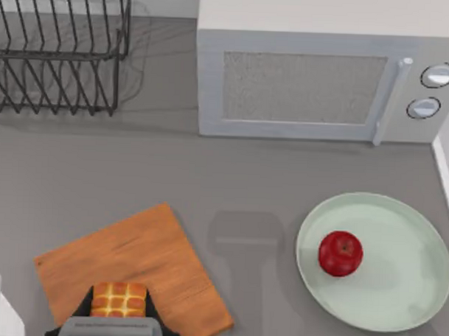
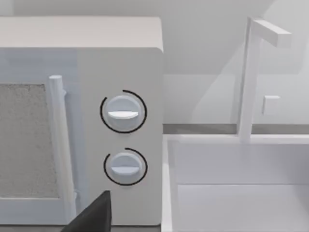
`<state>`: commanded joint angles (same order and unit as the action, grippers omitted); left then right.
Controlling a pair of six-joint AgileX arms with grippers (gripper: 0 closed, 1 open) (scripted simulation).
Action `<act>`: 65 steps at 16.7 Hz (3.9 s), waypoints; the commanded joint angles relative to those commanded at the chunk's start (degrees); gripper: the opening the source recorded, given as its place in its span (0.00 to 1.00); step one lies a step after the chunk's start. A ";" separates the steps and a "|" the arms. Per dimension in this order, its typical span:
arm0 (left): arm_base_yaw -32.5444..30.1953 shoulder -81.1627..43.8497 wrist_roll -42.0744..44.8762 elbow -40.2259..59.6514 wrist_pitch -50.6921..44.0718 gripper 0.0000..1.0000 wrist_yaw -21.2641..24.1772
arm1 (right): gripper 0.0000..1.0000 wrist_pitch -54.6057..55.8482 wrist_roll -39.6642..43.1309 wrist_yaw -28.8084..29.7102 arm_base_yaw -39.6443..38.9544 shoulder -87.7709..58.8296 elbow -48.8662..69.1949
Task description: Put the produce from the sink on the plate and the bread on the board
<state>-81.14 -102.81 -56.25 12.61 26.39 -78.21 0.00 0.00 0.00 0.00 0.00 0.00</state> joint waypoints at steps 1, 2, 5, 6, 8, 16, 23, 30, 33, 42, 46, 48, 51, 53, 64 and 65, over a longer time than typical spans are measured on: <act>0.57 -0.26 1.26 -0.22 1.47 0.00 -0.87 | 1.00 0.00 0.00 0.00 0.00 0.00 0.00; 1.23 -0.59 2.73 -0.47 3.25 0.00 -1.78 | 1.00 0.00 0.00 0.00 0.00 0.00 0.00; 3.55 -1.95 8.07 -1.32 10.32 0.00 -3.98 | 1.00 0.00 0.00 0.00 0.00 0.00 0.00; 4.36 -2.51 9.98 -1.57 13.16 0.00 -4.38 | 1.00 0.00 0.00 0.00 0.00 0.00 0.00; 5.93 -3.75 13.80 -1.94 19.24 0.00 -4.59 | 1.00 0.00 0.00 0.00 0.00 0.00 0.00; 10.27 -10.40 26.29 -2.36 43.68 0.00 1.36 | 1.00 0.00 0.00 0.00 0.00 0.00 0.00; 12.00 -18.78 31.71 -2.96 55.35 0.00 9.54 | 1.00 0.00 0.00 0.00 0.00 0.00 0.00; 12.07 -20.63 32.03 -3.58 55.23 0.00 11.11 | 1.00 0.00 0.00 0.00 0.00 0.00 0.00; 12.07 -20.63 32.03 -3.58 55.23 0.23 11.11 | 1.00 0.00 0.00 0.00 0.00 0.00 0.00; 12.07 -20.63 32.03 -3.58 55.23 0.90 11.11 | 1.00 0.00 0.00 0.00 0.00 0.00 0.00; 12.07 -20.63 32.03 -3.58 55.23 1.00 11.11 | 1.00 0.00 0.00 0.00 0.00 0.00 0.00; 12.07 -20.63 32.03 -3.58 55.23 1.00 11.11 | 1.00 0.00 0.00 0.00 0.00 0.00 0.00; 12.07 -20.63 32.03 -3.58 55.23 1.00 11.11 | 1.00 0.00 0.00 0.00 0.00 0.00 0.00; 12.02 -20.49 31.97 -3.54 55.38 1.00 11.08 | 1.00 0.00 0.00 0.00 0.00 0.00 0.00; 33.30 9.48 35.06 -1.93 48.21 1.00 22.79 | 1.00 0.00 0.00 0.00 0.00 0.00 0.00; 35.69 13.73 35.68 -2.08 46.35 1.00 24.89 | 1.00 0.00 0.00 0.00 0.00 0.00 0.00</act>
<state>-45.45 -89.08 -20.57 10.53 72.74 -53.32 0.00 0.00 0.00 0.00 0.00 0.00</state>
